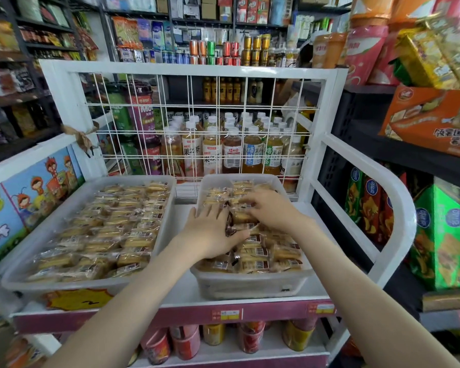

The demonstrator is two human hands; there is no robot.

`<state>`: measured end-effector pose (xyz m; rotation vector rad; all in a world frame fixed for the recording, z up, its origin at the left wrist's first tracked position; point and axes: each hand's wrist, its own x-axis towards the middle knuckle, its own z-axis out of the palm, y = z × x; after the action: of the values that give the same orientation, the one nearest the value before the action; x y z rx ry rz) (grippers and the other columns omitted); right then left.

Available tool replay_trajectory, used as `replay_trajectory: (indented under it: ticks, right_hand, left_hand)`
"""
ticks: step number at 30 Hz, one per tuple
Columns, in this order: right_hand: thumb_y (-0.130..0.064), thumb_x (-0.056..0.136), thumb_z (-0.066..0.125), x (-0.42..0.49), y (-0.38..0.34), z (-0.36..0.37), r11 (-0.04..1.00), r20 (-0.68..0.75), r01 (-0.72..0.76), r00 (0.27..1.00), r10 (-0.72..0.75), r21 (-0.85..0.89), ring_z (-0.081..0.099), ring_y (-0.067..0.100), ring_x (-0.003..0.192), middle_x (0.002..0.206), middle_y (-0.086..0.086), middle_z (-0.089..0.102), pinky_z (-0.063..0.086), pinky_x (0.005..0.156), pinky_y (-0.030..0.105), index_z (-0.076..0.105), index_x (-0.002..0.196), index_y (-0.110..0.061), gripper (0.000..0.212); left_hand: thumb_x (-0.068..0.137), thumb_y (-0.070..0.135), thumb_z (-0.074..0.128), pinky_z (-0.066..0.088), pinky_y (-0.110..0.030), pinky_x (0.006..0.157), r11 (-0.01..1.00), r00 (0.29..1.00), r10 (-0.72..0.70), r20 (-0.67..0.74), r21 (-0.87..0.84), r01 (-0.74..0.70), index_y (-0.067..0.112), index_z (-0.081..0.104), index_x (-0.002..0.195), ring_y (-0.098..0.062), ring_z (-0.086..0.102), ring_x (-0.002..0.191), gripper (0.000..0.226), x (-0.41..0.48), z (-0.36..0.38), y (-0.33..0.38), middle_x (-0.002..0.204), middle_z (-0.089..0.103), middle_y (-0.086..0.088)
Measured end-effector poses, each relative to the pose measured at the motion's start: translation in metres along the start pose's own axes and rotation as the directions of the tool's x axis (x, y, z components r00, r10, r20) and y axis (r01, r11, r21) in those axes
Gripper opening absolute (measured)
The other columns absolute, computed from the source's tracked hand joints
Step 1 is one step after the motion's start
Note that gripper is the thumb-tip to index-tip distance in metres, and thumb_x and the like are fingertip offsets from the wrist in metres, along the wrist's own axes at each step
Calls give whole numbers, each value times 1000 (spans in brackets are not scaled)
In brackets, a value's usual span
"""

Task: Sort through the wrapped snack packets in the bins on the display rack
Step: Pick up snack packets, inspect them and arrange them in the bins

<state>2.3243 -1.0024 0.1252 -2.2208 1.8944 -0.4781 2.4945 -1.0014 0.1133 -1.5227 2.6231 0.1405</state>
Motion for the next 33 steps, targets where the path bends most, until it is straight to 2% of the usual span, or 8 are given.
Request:
replay_trajectory:
  ticks: [7,17,20,22,25,27,31,33]
  right_hand:
    - [-10,84,61,9,-1,14,999,-68,32,997,-35,-42,59,21,88,91,1,65,51,79,43,60,81,-18,9]
    - [-2,96,44,-5,3,-18,953,-506,50,855,114,299,47,4,78,83,-5,51,38,64,26,48,83,-16,19]
    - [0,96,42,-14,3,-28,869,-554,114,808,201,481,51,14,84,90,-2,55,44,71,30,54,87,-14,20]
    - [-1,97,42,-22,0,-33,818,-559,134,789,253,560,55,17,94,98,-3,59,49,79,33,58,89,-20,26]
    - [-3,98,43,-33,-10,-37,688,-517,173,789,331,705,58,12,93,100,-5,62,53,72,25,60,86,-25,30]
    - [-3,98,44,-38,-16,-36,591,-484,193,786,385,783,58,9,85,94,-4,62,51,62,17,60,86,-23,28]
    - [-4,98,46,-46,-22,-33,559,-463,181,782,416,809,56,9,80,89,-3,60,50,60,16,59,85,-22,25]
    - [-3,97,48,-51,-24,-33,610,-451,163,819,354,775,55,10,79,87,-2,60,50,61,16,60,84,-21,26]
  left_hand:
    - [89,73,7,-5,-51,120,996,1000,-17,25,89,15,19,-1,155,-25,-9,149,86,1,8,1,162,-6,-7]
    - [88,76,10,-4,-51,120,999,1000,-9,-10,32,9,21,2,156,-24,-6,150,87,5,10,-4,163,-1,-4]
    - [92,70,20,5,-56,119,988,996,7,-88,-153,-21,23,31,149,-23,19,146,75,4,6,-3,156,30,-3]
    - [100,51,29,32,-50,110,892,954,-3,-300,-433,-133,21,60,106,-12,58,103,43,1,5,-3,101,64,1]
    - [104,31,33,36,-14,54,752,865,-98,-492,-607,-260,10,62,90,1,46,45,39,-8,-2,3,54,42,8]
    - [104,31,34,35,-12,49,686,875,-113,-470,-674,-274,11,63,102,6,48,49,35,-11,-6,7,59,48,9]
    - [102,27,41,48,-27,96,408,903,-201,-378,-871,-274,37,56,111,-3,59,107,20,-13,-9,7,110,64,15]
    - [101,21,44,47,-28,97,340,886,-215,-410,-882,-326,42,57,107,-3,58,112,25,-17,-16,5,113,63,19]
